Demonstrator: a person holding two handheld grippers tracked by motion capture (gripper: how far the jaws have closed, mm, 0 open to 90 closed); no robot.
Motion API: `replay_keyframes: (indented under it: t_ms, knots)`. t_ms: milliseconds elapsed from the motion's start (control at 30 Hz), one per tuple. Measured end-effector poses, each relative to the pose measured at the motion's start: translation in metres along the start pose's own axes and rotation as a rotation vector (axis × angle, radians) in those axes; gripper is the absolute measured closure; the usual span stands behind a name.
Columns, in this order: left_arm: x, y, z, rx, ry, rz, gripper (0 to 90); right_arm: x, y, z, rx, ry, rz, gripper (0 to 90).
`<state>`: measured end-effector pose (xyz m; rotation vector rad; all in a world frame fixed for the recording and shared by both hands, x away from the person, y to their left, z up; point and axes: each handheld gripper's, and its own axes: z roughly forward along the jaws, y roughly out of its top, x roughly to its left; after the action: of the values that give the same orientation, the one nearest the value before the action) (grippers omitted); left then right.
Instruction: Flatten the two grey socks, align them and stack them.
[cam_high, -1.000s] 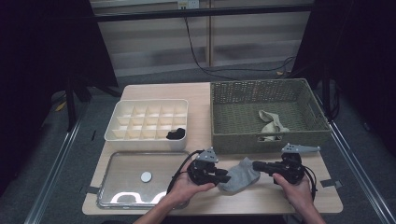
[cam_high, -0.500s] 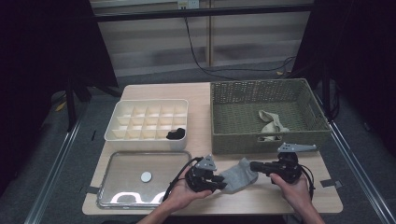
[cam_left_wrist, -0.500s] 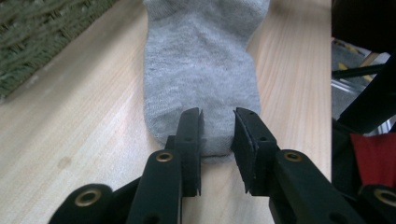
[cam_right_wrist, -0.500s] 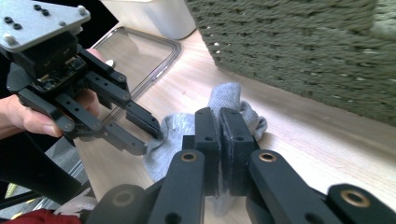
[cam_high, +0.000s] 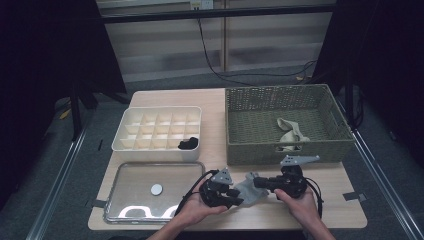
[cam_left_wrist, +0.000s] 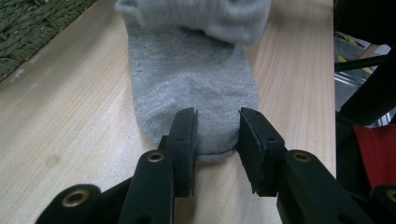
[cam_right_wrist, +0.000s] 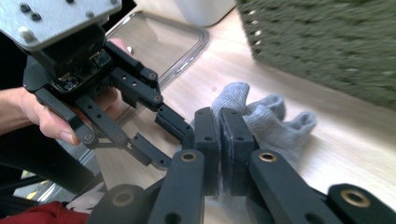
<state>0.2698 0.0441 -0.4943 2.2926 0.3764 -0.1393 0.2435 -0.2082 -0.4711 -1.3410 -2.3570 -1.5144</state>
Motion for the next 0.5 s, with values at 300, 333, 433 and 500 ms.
replay_keyframes:
  t_ms: [300,333,433,500]
  knots:
    - [0.001,-0.001,0.000,-0.007,-0.011,-0.003,66.8,0.009,-0.004,0.016,0.040,0.030,-0.013,86.9]
    - [0.001,-0.001,0.001,-0.009,-0.010,-0.004,66.9,0.010,-0.004,0.016,0.040,0.035,-0.013,86.9]
    - [0.001,-0.001,0.001,-0.011,-0.015,-0.008,66.9,0.012,-0.002,0.018,0.042,0.045,-0.009,86.9]
    - [0.001,-0.001,0.001,-0.008,-0.015,-0.001,67.1,0.014,0.000,0.020,0.039,0.054,-0.013,86.9]
